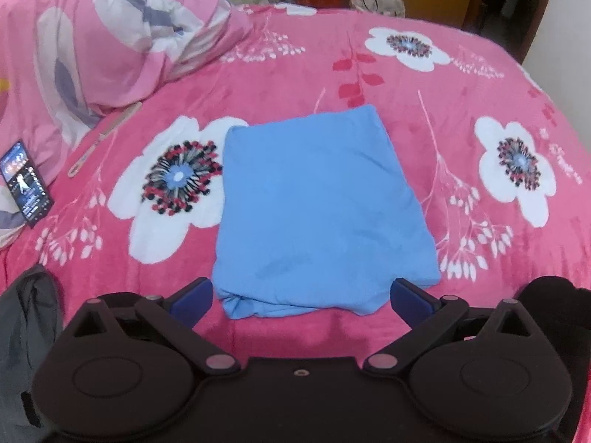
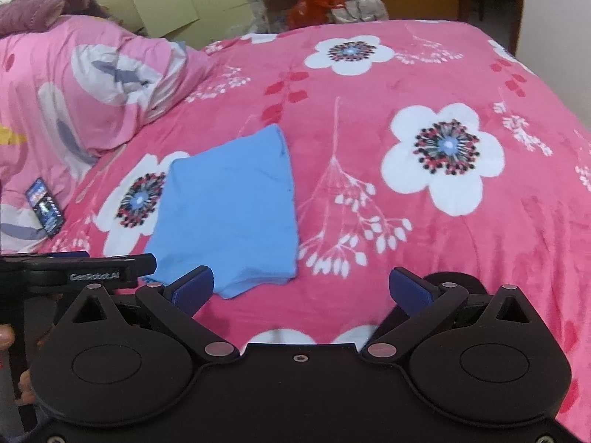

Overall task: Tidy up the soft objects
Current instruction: 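Move both grippers toward the folded light-blue cloth on the bed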

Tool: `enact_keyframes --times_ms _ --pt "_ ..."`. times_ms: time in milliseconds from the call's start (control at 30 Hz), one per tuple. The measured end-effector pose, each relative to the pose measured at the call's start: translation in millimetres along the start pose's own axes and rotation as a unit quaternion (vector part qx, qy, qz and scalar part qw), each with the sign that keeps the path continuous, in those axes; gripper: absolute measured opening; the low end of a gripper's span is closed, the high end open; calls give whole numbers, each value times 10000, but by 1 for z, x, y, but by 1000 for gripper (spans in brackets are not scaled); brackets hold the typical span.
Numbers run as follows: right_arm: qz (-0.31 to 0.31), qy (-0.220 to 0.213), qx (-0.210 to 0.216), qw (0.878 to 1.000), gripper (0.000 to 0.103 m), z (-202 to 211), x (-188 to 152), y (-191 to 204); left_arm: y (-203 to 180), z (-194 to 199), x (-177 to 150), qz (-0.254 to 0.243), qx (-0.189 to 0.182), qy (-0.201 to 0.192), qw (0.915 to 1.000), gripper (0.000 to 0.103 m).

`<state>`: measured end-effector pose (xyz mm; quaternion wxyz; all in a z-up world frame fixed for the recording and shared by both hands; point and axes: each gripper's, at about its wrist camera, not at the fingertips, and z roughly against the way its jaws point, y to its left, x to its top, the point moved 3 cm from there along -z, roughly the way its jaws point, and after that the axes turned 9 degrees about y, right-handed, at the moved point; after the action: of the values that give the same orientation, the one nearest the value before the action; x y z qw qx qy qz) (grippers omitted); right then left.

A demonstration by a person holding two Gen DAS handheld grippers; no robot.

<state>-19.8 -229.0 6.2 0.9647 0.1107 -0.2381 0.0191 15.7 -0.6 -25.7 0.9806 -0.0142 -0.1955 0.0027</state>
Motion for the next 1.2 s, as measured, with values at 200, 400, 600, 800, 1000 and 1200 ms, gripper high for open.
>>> enact_keyframes --times_ms 200,400,600,800,1000,1200 --pt "-117 92 -132 9998 103 -10 4 -10 4 -3 -7 -53 130 34 9999 103" --pt "-89 359 -300 9989 103 -31 18 -10 -14 -64 20 -310 375 635 9968 103" --pt "64 427 -298 9986 103 -48 28 -2 -1 -75 34 -348 496 729 9955 103" --pt "318 508 -357 9976 103 -61 33 6 10 -69 20 -297 500 662 9961 103" --pt "636 522 -490 9954 103 -66 35 26 15 -69 19 -217 530 652 9962 103" --pt "714 674 -428 9942 103 -73 31 22 16 -66 16 -139 661 559 9961 103"
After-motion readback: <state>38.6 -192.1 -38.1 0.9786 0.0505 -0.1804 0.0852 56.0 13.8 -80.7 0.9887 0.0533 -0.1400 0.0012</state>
